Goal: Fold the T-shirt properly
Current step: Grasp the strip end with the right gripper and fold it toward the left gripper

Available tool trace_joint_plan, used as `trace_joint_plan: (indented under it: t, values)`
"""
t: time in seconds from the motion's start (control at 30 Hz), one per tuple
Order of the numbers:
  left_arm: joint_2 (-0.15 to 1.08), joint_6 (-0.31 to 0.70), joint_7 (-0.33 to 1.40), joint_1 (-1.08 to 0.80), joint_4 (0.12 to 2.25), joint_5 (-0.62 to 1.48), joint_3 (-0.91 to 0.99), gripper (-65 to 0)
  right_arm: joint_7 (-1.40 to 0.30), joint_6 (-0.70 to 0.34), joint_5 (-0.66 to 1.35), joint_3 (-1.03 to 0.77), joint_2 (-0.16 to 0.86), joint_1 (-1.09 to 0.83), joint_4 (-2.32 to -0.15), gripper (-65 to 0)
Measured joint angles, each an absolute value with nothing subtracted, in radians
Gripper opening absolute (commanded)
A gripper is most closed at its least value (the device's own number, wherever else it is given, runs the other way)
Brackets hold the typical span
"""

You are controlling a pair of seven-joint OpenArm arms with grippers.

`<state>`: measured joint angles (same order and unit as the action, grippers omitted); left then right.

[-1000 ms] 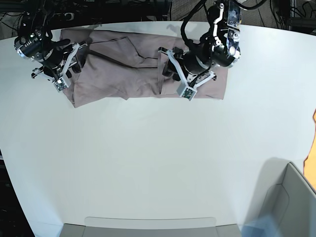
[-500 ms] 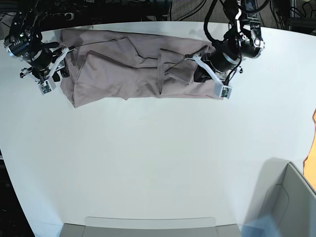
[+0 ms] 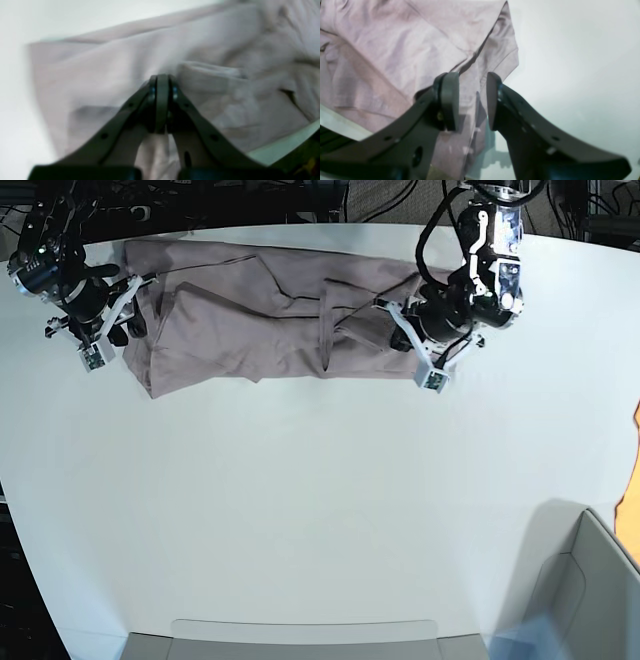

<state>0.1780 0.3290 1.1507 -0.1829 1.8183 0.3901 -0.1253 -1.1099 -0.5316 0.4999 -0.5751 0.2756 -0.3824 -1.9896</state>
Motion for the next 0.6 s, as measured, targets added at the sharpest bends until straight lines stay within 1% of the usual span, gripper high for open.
trace_joint_plan:
  t: [0.13, 0.43, 0.5, 0.57, 0.6]
  values:
    - [0.180, 0.329, 1.170, -0.231, 1.835, 0.392, -0.183, -65.0, -1.102, -0.532, 0.502, -0.579, 0.282, -0.350, -1.930, -46.1]
    - [0.183, 0.336, 1.180, -0.379, 1.979, 0.393, -0.298, -65.0, -1.106, -0.531, 0.510, -0.668, 0.294, -0.307, -1.741, -46.1]
    - [0.189, 0.336, 1.180, -0.388, 2.015, 0.395, -0.302, -65.0, -1.106, -0.531, 0.548, -0.689, 0.308, -0.307, -1.702, -46.1]
    - [0.189, 0.329, 1.172, -0.381, 2.024, 0.392, -0.299, -65.0, -1.099, -0.533, 0.628, -0.713, 0.330, -0.313, -1.645, -46.1]
    - [0.189, 0.329, 1.173, -0.376, 2.022, 0.391, -0.298, -65.0, -1.093, -0.554, 0.665, -0.726, 0.341, -0.318, -1.606, -46.1]
